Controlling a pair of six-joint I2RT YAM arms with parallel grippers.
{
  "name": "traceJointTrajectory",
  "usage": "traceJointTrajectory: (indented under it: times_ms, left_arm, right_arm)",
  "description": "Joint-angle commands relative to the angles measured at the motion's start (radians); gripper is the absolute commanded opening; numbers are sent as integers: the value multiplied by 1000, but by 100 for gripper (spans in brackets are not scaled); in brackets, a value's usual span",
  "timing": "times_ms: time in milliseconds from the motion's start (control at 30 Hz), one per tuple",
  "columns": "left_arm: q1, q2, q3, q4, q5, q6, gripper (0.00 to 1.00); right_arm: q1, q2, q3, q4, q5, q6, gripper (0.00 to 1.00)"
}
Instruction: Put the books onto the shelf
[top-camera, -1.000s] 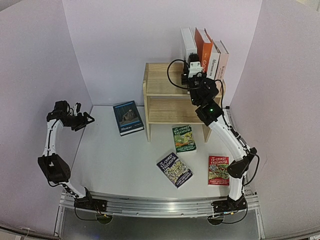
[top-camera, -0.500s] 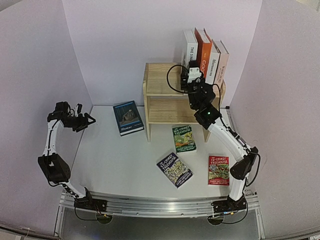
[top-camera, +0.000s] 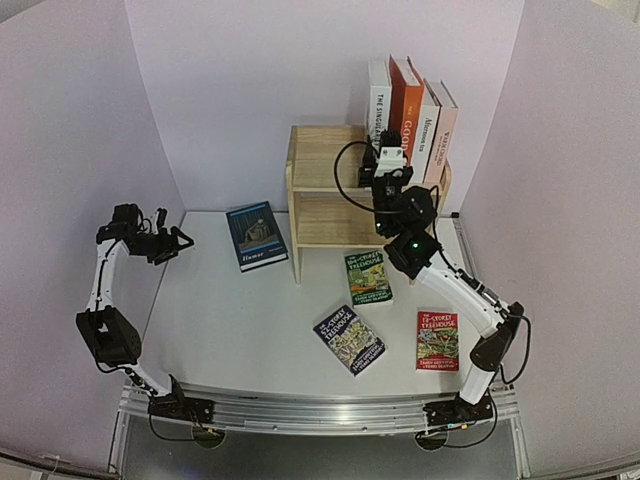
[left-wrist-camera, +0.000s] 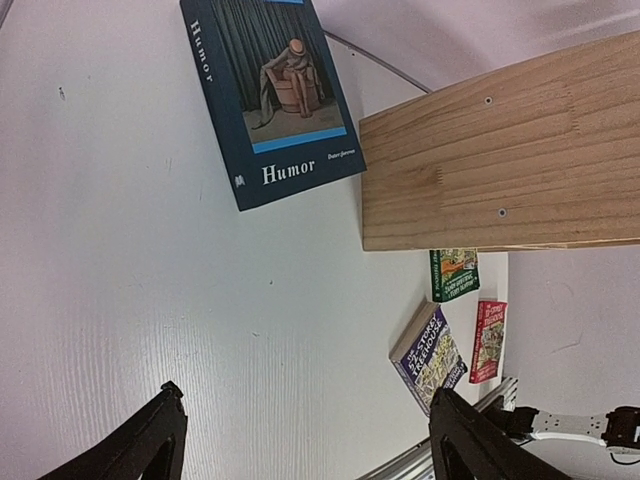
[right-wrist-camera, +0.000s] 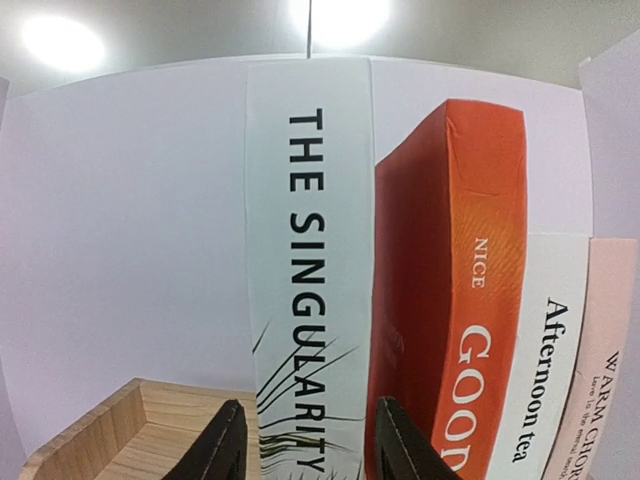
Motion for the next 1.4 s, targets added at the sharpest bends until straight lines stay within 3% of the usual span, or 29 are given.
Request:
traceJointTrajectory:
  times_ms: [0,67,200,500,800,1100,1167,1367]
  left_arm:
    - [-11,-10,-2,17,23,11,84]
    - [-14,-11,-3,19,24,12,84]
    - [-18,-13,-3,16,24,16,84]
    - [-19,-11,-8,17,27,22,84]
    - [-20,-9,-17,15,26,30,84]
    - [-20,-5,-25,16,30,32,84]
    - [-21,-6,-26,17,32,31,84]
    - [-22,-4,-30,14,36,36,84]
  right_arm:
    - [-6,-10,13,115,70,-62,41]
    - [-6,11,36,115,68,-70,43]
    - [-7,42,67,116,76,-82,56]
    - [-9,82,106,116,86,-119,57]
    - [5,37,41,109,88,-130,72]
    - [46,122,131,208,209,-364,85]
    - [46,145,139,293,241,-426,86]
    - [46,199,198,321,249,-524,87]
